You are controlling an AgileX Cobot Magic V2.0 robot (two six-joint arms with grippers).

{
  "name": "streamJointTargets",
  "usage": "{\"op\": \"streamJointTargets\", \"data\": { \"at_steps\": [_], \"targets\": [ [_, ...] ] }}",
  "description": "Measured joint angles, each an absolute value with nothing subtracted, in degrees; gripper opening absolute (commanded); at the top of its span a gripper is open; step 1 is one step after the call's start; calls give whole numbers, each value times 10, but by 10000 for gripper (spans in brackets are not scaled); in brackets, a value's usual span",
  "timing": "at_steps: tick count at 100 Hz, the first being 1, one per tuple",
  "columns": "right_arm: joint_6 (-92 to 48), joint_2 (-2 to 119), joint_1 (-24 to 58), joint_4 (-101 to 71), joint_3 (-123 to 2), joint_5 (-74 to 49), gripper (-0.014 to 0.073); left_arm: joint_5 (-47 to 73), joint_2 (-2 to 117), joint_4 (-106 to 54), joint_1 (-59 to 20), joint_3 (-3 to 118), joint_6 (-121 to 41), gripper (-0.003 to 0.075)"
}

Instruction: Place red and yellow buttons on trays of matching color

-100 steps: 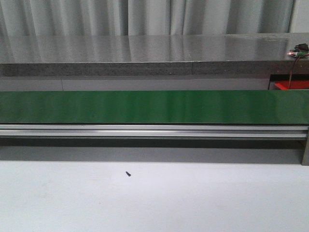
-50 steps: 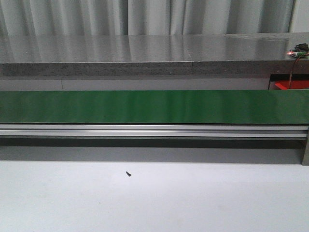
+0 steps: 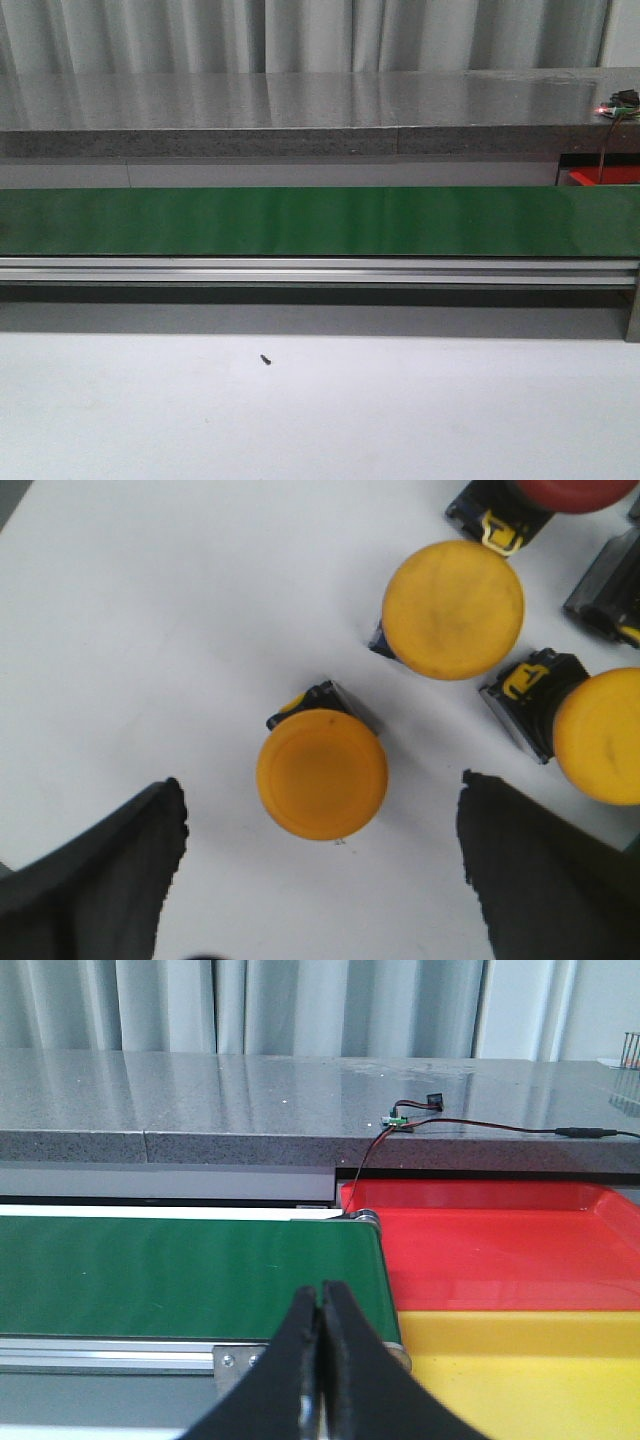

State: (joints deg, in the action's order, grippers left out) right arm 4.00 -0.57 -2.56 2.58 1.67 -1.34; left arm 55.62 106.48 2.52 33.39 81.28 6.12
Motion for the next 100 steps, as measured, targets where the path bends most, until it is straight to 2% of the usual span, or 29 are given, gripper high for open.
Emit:
{"op": "streamJointTargets", "data": {
  "at_steps": [59, 69, 86, 100],
  "targets": [
    [40, -6, -26, 26, 17, -13, -67, 526, 1108, 20, 350, 814, 61, 540],
    [40, -6, -26, 26, 17, -13, -67, 526, 1112, 20, 350, 814, 61, 489],
    [40, -6, -26, 26, 17, -13, -67, 523, 1114, 20, 350, 814, 61, 344],
    [40, -6, -26, 26, 17, -13, -67, 517, 1114, 15, 350, 814, 61, 260]
  ]
}}
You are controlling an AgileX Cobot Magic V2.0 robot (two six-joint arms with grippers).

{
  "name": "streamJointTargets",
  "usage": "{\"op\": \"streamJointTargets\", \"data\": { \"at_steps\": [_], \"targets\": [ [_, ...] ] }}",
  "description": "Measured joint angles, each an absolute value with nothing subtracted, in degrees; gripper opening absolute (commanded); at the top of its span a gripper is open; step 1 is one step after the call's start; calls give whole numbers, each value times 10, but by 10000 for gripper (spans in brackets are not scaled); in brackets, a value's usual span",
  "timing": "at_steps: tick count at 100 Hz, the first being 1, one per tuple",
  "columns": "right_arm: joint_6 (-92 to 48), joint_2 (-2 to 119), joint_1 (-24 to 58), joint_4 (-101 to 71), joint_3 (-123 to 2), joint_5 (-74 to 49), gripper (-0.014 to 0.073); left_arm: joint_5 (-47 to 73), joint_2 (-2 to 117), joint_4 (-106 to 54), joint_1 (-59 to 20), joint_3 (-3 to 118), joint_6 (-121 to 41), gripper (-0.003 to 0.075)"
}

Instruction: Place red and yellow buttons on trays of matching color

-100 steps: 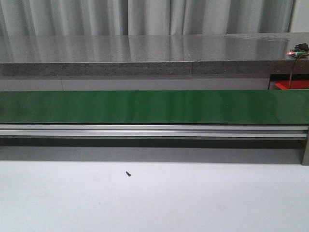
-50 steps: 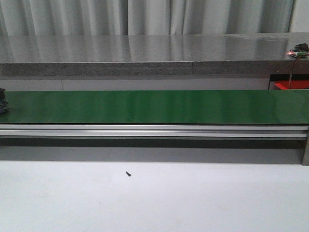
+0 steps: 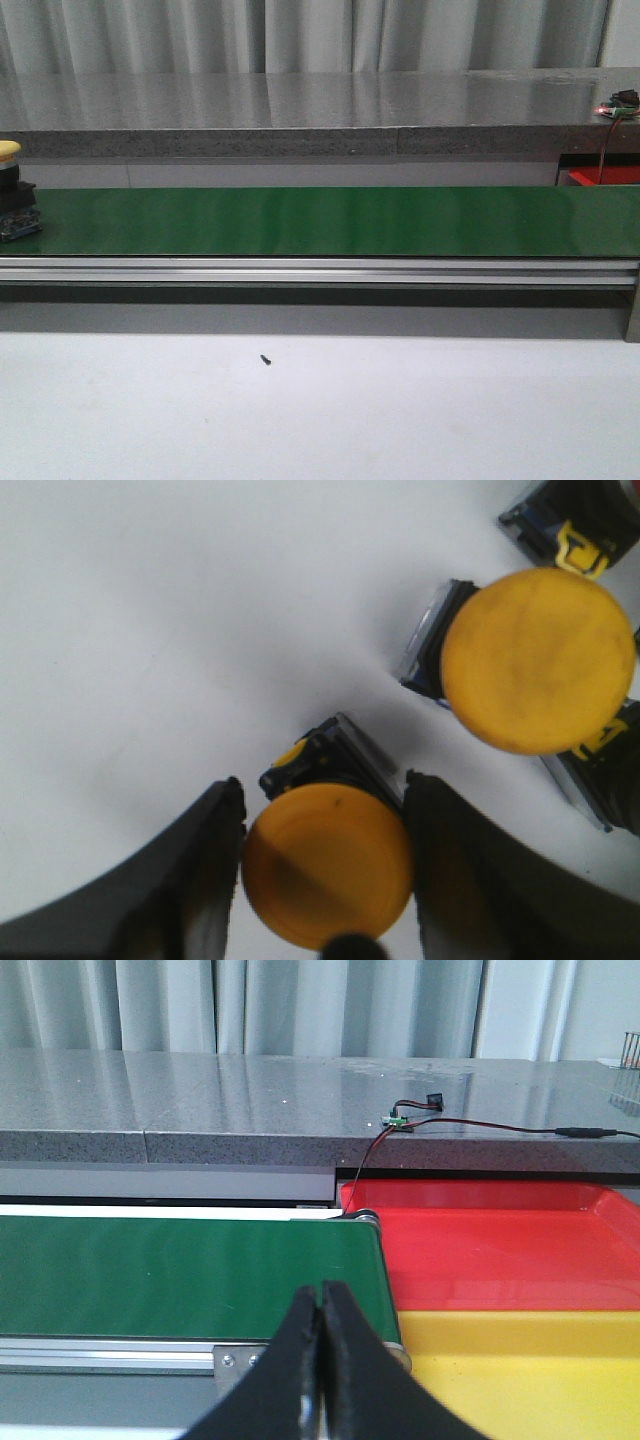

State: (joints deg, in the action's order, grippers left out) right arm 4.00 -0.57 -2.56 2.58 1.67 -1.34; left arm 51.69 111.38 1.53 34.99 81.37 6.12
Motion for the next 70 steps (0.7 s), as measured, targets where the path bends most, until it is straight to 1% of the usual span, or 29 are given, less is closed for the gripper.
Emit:
{"op": "streamJointTargets", "data": {
  "at_steps": [9, 16, 38, 70],
  "targets": [
    [40, -6, -26, 26, 17, -13, -67, 516, 1114, 15, 350, 814, 61, 223],
    [40, -6, -26, 26, 17, -13, -67, 516, 1114, 14, 350, 814, 61, 210],
    [40, -6, -26, 26, 17, -13, -67, 533, 1101, 13, 350, 814, 61, 209],
    [40, -6, -26, 26, 17, -13, -67, 538, 984, 0, 341, 814, 61, 209]
  ]
}}
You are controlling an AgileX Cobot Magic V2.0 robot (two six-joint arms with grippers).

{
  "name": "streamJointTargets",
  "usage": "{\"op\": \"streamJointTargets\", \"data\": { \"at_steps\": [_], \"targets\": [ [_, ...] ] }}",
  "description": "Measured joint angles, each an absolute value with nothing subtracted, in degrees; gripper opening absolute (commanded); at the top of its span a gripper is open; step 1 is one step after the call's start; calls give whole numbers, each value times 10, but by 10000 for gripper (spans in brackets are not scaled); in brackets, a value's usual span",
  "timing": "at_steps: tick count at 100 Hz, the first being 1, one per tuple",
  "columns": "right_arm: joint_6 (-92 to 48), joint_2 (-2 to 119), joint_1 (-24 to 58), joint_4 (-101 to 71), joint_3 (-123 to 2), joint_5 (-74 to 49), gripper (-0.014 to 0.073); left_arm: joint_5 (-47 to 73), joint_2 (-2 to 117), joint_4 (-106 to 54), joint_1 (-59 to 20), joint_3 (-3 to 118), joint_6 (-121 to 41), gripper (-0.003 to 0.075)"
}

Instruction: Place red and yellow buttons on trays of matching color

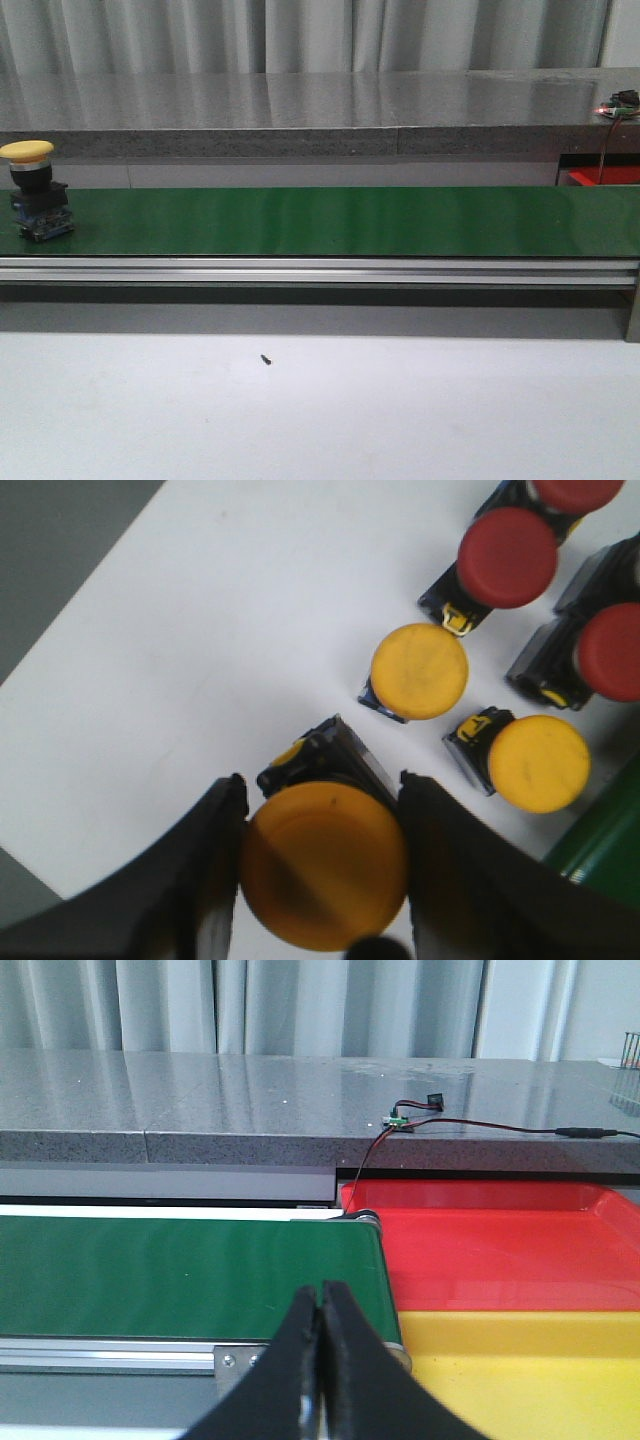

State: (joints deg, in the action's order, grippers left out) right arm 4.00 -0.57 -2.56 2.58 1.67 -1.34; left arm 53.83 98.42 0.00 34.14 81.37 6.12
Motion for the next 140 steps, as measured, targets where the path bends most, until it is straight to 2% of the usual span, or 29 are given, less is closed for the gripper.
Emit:
{"op": "streamJointTargets", "data": {
  "at_steps": [54, 90, 100, 112, 117, 123, 140],
  "targets": [
    [40, -6, -26, 26, 17, -13, -67, 548, 970, -11, 173, 848, 61, 209],
    [40, -6, -26, 26, 17, -13, -67, 552, 1029, -26, 146, 849, 60, 220],
    [40, -6, -26, 26, 17, -13, -67, 550, 1029, -28, 146, 850, 59, 314],
    [40, -6, -26, 26, 17, -13, -67, 547, 1030, -42, 146, 852, 50, 531],
    [40, -6, -26, 26, 17, -13, -67, 547, 1030, -46, 146, 856, 46, 591],
    [40, -6, -26, 26, 17, -13, -67, 547, 1030, -52, 146, 861, 46, 612],
    [40, -6, -26, 26, 17, -13, -67, 550, 1017, -85, 146, 863, 27, 572]
  ]
}}
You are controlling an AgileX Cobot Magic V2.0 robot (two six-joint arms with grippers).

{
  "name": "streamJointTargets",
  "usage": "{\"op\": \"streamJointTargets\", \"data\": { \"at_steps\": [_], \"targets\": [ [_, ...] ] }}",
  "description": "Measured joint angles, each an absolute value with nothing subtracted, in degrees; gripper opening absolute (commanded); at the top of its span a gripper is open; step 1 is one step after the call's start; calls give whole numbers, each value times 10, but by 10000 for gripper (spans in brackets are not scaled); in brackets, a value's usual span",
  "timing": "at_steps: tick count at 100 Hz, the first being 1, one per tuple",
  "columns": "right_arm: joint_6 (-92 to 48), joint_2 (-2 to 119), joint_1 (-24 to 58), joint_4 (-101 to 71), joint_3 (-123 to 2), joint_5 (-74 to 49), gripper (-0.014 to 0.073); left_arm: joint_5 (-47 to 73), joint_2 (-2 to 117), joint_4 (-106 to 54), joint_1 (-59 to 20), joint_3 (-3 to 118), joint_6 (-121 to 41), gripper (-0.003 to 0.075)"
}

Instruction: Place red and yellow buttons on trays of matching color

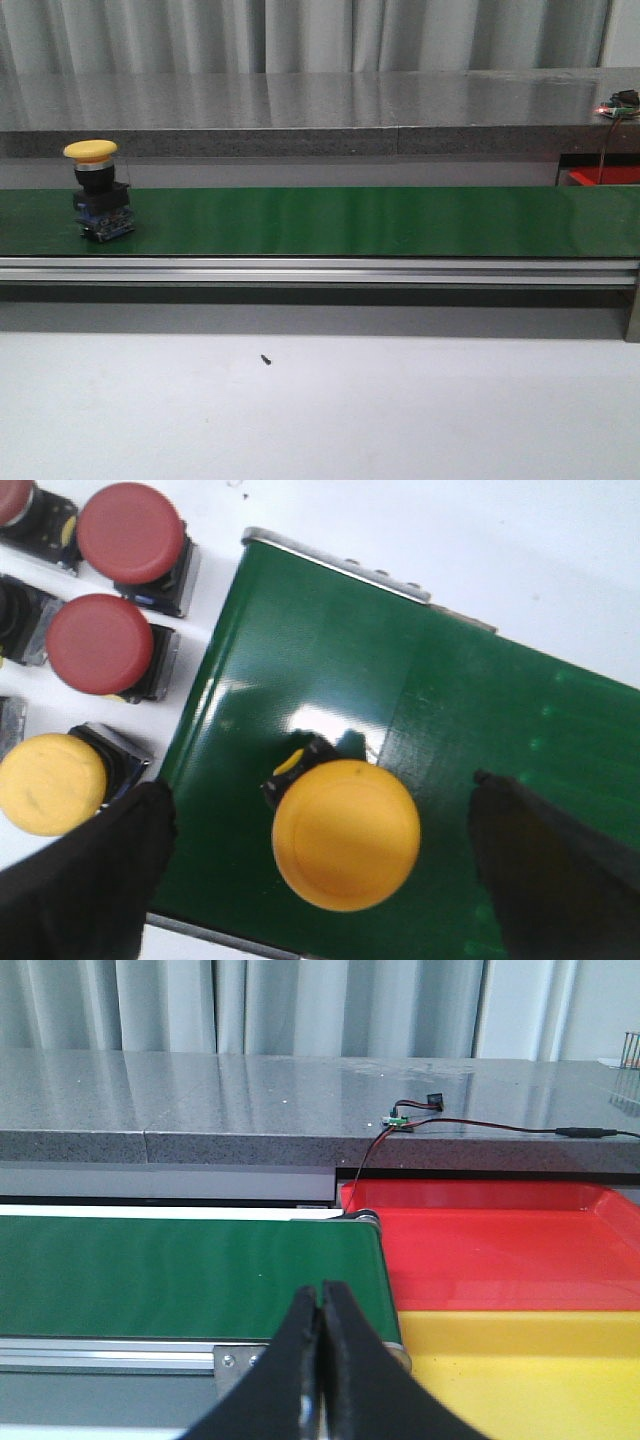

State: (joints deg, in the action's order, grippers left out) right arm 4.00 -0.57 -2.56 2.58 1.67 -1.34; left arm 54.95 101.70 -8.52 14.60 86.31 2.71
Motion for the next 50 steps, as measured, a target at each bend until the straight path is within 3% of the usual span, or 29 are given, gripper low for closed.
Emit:
{"op": "streamJointTargets", "data": {
  "at_steps": [16, 41, 50],
  "targets": [
    [40, -6, -26, 26, 17, -13, -67, 564, 977, -140, 146, 863, -29, 459],
    [40, -6, -26, 26, 17, -13, -67, 567, 887, -150, 146, 811, -74, -17],
    [40, -6, -26, 26, 17, -13, -67, 564, 851, -150, 146, 781, -80, -19]
  ]
}}
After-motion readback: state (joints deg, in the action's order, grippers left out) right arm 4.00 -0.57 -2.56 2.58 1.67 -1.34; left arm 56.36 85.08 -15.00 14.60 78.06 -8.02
